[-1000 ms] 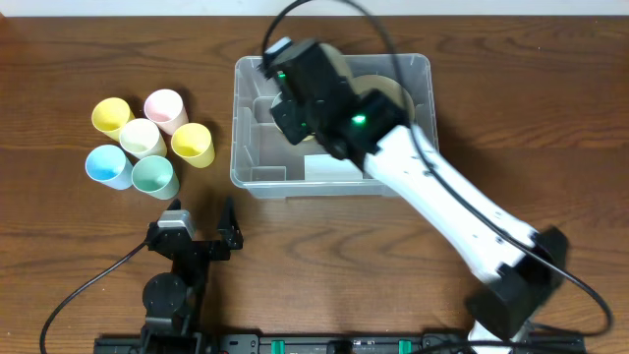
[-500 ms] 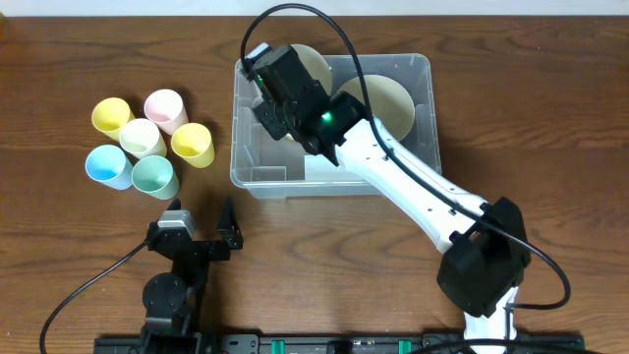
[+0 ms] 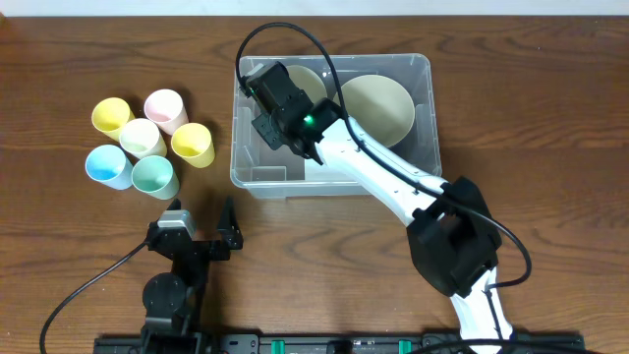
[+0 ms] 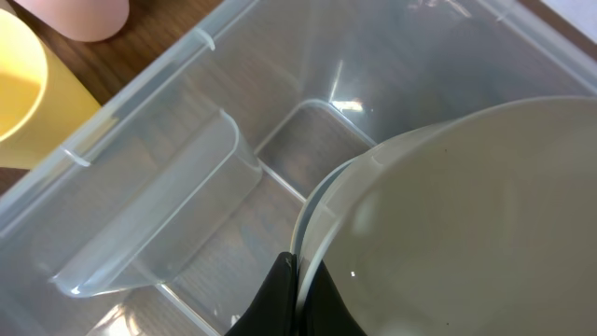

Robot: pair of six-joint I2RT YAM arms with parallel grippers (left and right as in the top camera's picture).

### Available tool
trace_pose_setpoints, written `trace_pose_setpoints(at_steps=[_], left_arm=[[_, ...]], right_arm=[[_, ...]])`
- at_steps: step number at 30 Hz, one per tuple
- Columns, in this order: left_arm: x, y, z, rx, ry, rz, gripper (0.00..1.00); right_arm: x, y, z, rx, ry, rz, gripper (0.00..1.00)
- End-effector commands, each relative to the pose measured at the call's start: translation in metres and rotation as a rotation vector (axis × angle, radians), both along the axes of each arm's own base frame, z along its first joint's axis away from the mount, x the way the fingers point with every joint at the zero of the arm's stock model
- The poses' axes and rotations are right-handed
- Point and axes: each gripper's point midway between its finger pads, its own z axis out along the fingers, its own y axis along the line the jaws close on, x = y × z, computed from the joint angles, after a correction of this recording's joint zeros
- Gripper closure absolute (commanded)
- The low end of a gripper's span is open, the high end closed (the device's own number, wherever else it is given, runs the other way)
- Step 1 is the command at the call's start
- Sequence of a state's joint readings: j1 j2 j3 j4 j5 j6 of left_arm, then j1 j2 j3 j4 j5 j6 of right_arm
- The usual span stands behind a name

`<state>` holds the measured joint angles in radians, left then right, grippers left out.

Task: Pack container
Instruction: 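Carry the white bowl and stack it onto the white-yellow bowls, then release and retract right gripper to the right side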

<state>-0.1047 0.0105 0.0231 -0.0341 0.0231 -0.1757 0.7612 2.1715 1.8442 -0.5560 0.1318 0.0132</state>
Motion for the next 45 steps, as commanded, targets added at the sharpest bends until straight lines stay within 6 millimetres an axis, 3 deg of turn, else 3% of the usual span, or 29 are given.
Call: trace_pose_setpoints(at_steps=[1, 2, 6, 7, 9, 12, 14, 18, 21, 24, 28, 33, 36, 40, 41, 45], left_arm=[[-0.001, 0.004, -0.017, 0.025, 0.050, 0.019, 0.02], [-0.001, 0.004, -0.017, 0.025, 0.050, 0.019, 0.02], [-0.001, 0.004, -0.017, 0.025, 0.050, 0.019, 0.02], [-0.001, 0.004, -0.017, 0.025, 0.050, 0.019, 0.02], [-0.001, 0.004, -0.017, 0.024, 0.050, 0.019, 0.02], [-0.001, 0.004, -0.017, 0.024, 0.051, 0.019, 0.02], [-0.001, 0.004, -0.017, 0.025, 0.050, 0.019, 0.02], [-0.001, 0.004, -0.017, 0.024, 0.050, 0.019, 0.02], [-0.001, 0.004, -0.017, 0.025, 0.051, 0.019, 0.02], [-0.001, 0.004, -0.017, 0.025, 0.050, 0.019, 0.02], [-0.001, 0.004, -0.017, 0.025, 0.050, 0.019, 0.02], [-0.001, 0.004, -0.017, 0.025, 0.050, 0.018, 0.02], [-0.001, 0.004, -0.017, 0.025, 0.050, 0.019, 0.02], [-0.001, 0.004, -0.017, 0.025, 0.050, 0.019, 0.02], [-0.001, 0.004, -0.017, 0.025, 0.050, 0.019, 0.02], [-0.001, 0.004, -0.017, 0.024, 0.050, 0.019, 0.02]], right_arm=[[0.009, -0.006, -0.015, -0.028, 0.004, -0.011, 0.99], [0.011, -0.008, -0.017, -0.030, 0.006, -0.015, 0.98], [0.016, -0.014, -0.022, -0.040, 0.011, -0.031, 0.76], [0.018, -0.016, -0.022, -0.042, 0.008, -0.038, 0.62], [0.022, -0.019, -0.021, -0.043, -0.001, -0.048, 0.48], [0.024, -0.020, -0.018, -0.037, -0.008, -0.052, 0.38], [0.026, -0.018, -0.012, -0.031, -0.017, -0.049, 0.36], [0.025, -0.012, 0.020, -0.014, -0.035, -0.040, 0.36], [0.019, -0.012, 0.060, 0.002, -0.051, -0.035, 0.33], [0.013, -0.026, 0.104, 0.017, -0.064, -0.071, 0.25], [0.009, -0.075, 0.151, 0.040, -0.061, -0.220, 0.20], [0.015, -0.164, 0.192, 0.099, -0.057, -0.468, 0.10], [0.014, -0.221, 0.209, 0.117, -0.054, -0.597, 0.01], [0.009, -0.305, 0.222, 0.145, -0.040, -0.811, 0.01], [0.005, -0.334, 0.225, 0.156, -0.033, -0.891, 0.01], [-0.013, -0.406, 0.225, 0.157, -0.003, -1.086, 0.01]])
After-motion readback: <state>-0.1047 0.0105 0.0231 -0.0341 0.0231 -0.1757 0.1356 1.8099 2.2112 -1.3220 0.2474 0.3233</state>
